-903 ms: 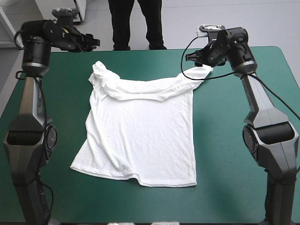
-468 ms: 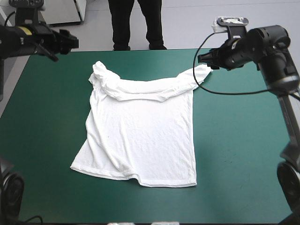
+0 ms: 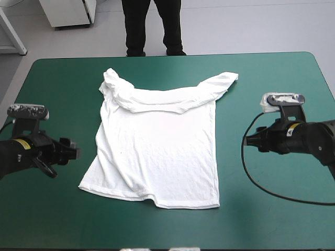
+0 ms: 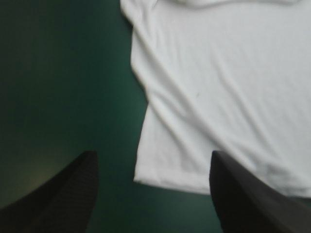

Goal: Fold the cloth

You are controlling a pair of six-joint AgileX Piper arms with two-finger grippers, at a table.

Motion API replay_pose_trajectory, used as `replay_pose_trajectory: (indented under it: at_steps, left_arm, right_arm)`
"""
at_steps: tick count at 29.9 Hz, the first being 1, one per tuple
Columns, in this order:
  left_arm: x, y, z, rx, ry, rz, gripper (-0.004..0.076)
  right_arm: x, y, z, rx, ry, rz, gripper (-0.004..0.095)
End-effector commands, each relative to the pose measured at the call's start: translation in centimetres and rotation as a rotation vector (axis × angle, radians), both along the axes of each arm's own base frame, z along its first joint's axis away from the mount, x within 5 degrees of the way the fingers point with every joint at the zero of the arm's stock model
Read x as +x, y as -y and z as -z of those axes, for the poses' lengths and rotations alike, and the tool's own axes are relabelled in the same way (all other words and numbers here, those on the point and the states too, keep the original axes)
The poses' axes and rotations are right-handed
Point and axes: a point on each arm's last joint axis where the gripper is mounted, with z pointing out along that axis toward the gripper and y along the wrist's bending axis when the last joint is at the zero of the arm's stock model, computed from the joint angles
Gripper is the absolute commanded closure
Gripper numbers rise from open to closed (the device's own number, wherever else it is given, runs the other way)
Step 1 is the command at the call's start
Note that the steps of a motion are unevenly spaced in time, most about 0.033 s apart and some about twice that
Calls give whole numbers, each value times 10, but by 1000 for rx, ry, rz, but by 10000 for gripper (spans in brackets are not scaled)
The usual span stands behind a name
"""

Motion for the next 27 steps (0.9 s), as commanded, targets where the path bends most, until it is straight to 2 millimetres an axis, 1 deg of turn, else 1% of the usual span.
replay_pose_trajectory:
  at_steps: [1, 4, 6, 13, 17, 20, 24, 27]
  left_arm:
    - [-5, -6, 14, 41, -51, -53, 252]
    - [1, -5, 33, 38, -142, -52, 252]
    - [9, -5, 48, 38, -196, -53, 252]
    - [42, -2, 97, 33, -340, -52, 252]
    - [59, -3, 111, 46, -347, -54, 253]
    - [70, -4, 124, 62, -390, -55, 253]
    - [78, -2, 144, 56, -432, -49, 285]
    - [75, -2, 162, 55, -451, -50, 304]
  right_arm:
    - [-16, 2, -2, 34, 49, -3, 440]
    - [-21, 3, 1, 31, 22, -6, 444]
    - [-21, 3, 1, 30, 18, -6, 444]
    - [-20, 3, 1, 33, 21, -4, 445]
    - [-20, 3, 1, 33, 21, -4, 474]
    - [-20, 3, 1, 32, 21, -2, 486]
    - [-20, 3, 1, 37, 19, 5, 486]
    - [-20, 3, 1, 38, 19, 7, 487]
